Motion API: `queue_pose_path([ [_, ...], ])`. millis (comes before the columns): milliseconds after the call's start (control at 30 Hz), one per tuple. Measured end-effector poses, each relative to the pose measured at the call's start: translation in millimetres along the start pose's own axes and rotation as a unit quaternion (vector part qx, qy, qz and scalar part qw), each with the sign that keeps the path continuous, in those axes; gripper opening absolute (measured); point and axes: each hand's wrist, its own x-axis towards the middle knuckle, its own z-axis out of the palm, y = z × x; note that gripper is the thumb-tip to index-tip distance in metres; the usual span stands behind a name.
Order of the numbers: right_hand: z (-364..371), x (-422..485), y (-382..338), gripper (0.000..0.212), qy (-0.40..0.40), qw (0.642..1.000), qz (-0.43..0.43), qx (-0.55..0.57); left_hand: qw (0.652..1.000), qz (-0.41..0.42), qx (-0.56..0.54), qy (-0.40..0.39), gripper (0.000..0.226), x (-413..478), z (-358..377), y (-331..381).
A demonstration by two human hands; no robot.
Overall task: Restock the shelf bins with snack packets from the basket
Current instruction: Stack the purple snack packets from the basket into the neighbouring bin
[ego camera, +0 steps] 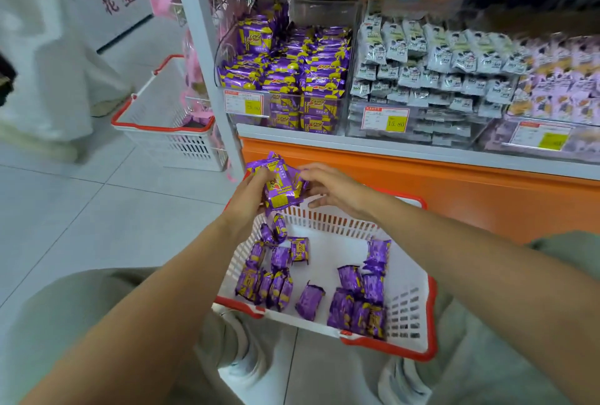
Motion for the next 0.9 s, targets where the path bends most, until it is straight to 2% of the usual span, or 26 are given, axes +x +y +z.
queue_pose_path([
  [100,-2.2,2.9,-11.6,0.050,-0.022,0.997,0.016,-0.065,0.999,-0.021,-0.002,-0.028,0.030,3.0,0.7,16.2],
  [167,-2.9,3.6,-21.8,0.057,-0.029,0.994,0.014,-0.101,0.998,-0.028,0.009,-0.052,0.032,4.2,2.1,27.3],
  [333,-11.8,4.8,-50.3,0.025,-0.083,0.989,0.027,-0.120,0.993,-0.029,0.049,-0.102,0.039,4.9,10.9,51.8],
  [400,-13.4,7.2,-54.3,0.027,-0.076,0.991,0.034,-0.101,0.991,-0.026,0.075,-0.112,0.043,3.8,15.1,54.3],
  [433,-14.1,8.8,-54.1,0.027,-0.069,0.993,0.037,-0.088,0.990,-0.026,0.073,-0.117,0.044,2.6,18.0,54.1],
  [533,-16.7,9.4,-53.5,0.006,-0.066,0.994,0.050,-0.068,0.989,-0.059,0.021,-0.136,0.048,-0.5,27.9,51.2],
  [600,-21.3,8.5,-54.3,0.007,-0.078,0.993,0.059,-0.060,0.984,-0.075,-0.003,-0.159,0.054,-1.1,32.3,50.7],
  [700,-32.6,8.1,-53.1,0.007,-0.063,0.997,0.047,0.008,0.979,-0.024,-0.015,-0.201,0.040,-0.4,32.0,48.0],
  [800,-41.2,7.1,-45.5,0.037,-0.049,0.996,0.033,0.066,0.979,0.015,-0.001,-0.205,0.059,1.6,24.5,41.7],
  [900,-45.1,0.1,-37.3,0.039,-0.047,0.997,0.034,0.057,0.983,0.032,0.049,-0.175,0.065,5.2,18.6,34.3],
])
